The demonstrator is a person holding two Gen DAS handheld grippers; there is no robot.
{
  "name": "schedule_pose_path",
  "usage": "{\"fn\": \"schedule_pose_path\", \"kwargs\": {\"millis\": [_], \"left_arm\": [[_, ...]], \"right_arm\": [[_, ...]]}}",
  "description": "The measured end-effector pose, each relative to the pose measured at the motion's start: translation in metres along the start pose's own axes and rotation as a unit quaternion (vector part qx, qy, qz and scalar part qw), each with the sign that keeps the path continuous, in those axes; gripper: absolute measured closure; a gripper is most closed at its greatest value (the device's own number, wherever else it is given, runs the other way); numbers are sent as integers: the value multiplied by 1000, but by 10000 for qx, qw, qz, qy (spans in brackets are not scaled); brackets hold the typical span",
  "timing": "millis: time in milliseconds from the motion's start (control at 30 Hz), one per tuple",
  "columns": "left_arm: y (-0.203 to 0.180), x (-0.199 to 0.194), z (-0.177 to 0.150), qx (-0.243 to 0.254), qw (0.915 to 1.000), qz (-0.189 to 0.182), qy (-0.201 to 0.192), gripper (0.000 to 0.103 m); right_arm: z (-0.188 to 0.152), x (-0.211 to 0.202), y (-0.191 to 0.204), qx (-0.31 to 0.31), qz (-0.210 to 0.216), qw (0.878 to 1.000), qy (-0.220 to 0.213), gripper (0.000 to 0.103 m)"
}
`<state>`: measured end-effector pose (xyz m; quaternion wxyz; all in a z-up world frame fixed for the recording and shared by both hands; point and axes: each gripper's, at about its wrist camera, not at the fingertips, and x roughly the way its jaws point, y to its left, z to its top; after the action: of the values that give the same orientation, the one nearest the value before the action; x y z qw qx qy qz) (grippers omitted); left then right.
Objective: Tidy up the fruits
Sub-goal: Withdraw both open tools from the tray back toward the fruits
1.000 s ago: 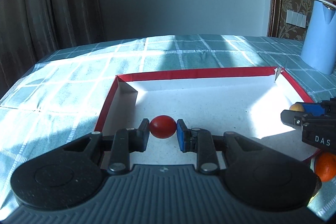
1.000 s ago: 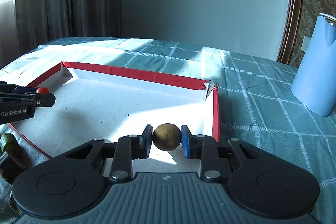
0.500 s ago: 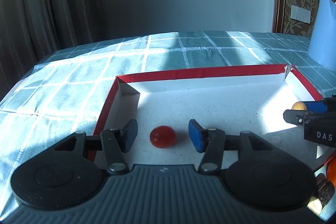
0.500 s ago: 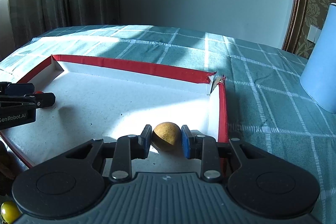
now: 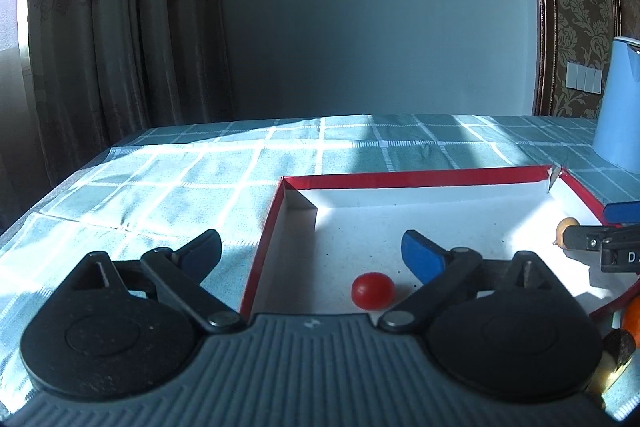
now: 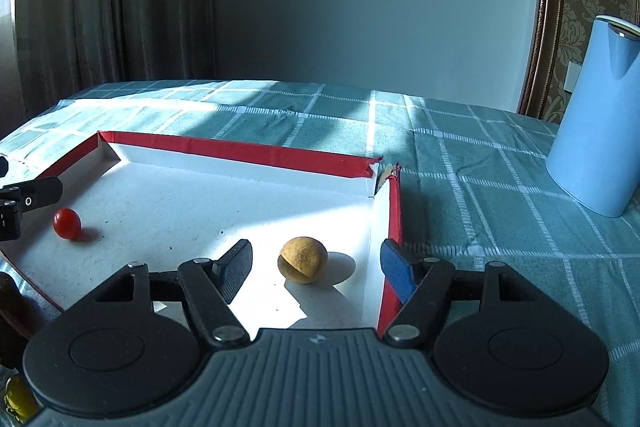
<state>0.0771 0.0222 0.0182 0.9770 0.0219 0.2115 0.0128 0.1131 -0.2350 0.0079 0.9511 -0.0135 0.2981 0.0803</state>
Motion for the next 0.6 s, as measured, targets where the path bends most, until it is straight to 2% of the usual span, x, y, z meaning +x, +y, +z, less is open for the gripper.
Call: {"fn": "schedule_pose_path", "kwargs": {"millis": [100, 167, 200, 333, 467, 600], "left_arm": [[17, -16, -7, -255, 9997, 17, -55, 4], [31, -26, -14, -473, 9989, -61, -2, 2], [38, -30, -18, -566, 9983, -142, 66, 1], [52, -44, -34, -627, 9961, -507, 346, 1], [60, -59, -45, -564, 9971, -439, 270, 0], [72, -62, -50, -690, 9944, -680, 416, 0]], "right_arm": [[-5, -20, -5, 205, 131, 9995, -198, 33], [-8, -35, -8, 320, 180, 9985, -403, 21], [-10, -42, -9, 352, 198, 9980, -485, 19], [-19, -63, -12, 333, 133, 9969, -702, 19], [-28, -72, -15, 336, 40, 9966, -754, 19], [-32, -73, -20, 454, 47, 9966, -693, 19]]}}
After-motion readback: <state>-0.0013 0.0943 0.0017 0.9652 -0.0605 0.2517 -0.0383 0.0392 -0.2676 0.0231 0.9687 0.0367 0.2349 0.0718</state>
